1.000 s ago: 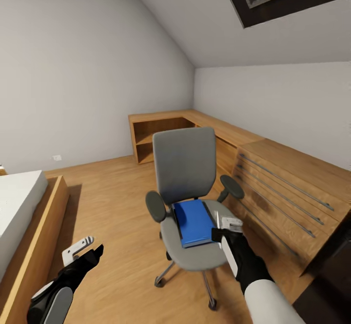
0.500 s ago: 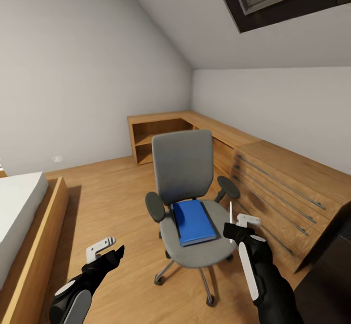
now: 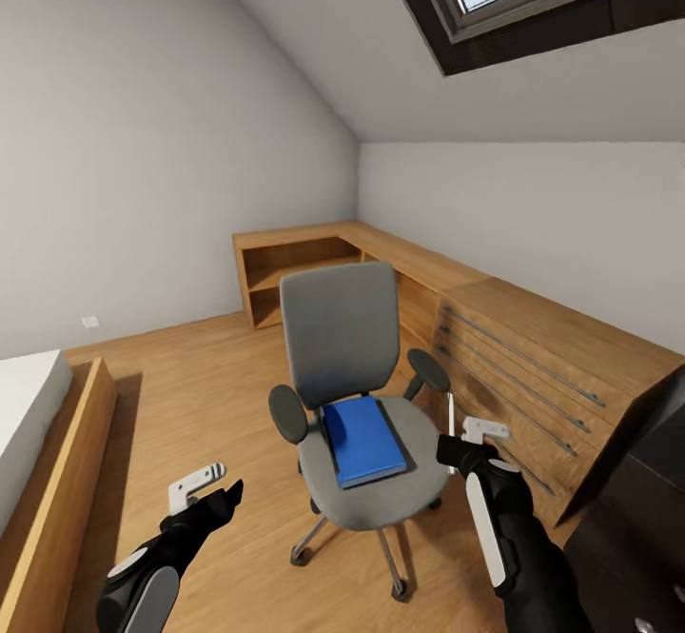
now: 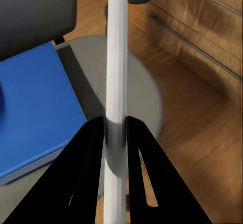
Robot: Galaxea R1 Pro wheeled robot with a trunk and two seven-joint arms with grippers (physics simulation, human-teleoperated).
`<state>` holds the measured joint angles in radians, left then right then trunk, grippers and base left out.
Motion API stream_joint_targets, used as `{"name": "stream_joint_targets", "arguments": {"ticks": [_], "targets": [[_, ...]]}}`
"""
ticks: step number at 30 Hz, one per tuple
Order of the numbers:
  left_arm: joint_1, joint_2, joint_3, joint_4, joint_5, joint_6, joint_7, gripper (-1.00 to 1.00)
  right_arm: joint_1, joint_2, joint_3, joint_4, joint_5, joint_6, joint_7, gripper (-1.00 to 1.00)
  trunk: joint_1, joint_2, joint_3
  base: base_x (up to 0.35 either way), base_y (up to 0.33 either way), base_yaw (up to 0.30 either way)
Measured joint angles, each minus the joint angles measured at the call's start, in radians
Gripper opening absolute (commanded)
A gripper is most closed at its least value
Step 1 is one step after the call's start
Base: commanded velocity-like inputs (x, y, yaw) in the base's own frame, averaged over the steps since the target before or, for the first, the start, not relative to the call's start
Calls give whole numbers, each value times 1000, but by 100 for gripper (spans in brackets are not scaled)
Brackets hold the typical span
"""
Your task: In the bedroom, organize the workspace by keeping the computer under the desk, ensuring the monitor is on the desk, placing the keyboard on the desk next to the monitor, placing the mouse on the desk next to the keyboard, moving the folder from the swivel chair onto the desk next to the mouse, stacking the notebook on top of the folder with the pen on top of the notebook, and positioning the swivel chair next to the desk.
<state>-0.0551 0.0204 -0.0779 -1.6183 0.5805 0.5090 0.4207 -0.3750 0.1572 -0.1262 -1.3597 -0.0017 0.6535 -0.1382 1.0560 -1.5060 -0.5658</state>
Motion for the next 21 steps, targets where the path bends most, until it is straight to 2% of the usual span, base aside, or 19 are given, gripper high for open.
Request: {"name": "stream_joint_targets", "arguments": {"ticks": [8, 13, 21], "targets": [[0, -2, -1, 1, 1, 3, 0, 100, 0, -3, -5, -2, 0, 0, 0, -100, -31, 56, 31, 0, 0, -256], [0, -3, -1, 3, 2, 5, 0, 100, 0, -4, -15, -4, 0, 0, 0, -100, -31, 56, 35, 0, 0, -267], [0, -3, -2, 6, 3, 5, 0, 100, 0, -5, -59, -6, 0, -1, 1, -100, -31, 56, 41, 53, -13, -268]]}}
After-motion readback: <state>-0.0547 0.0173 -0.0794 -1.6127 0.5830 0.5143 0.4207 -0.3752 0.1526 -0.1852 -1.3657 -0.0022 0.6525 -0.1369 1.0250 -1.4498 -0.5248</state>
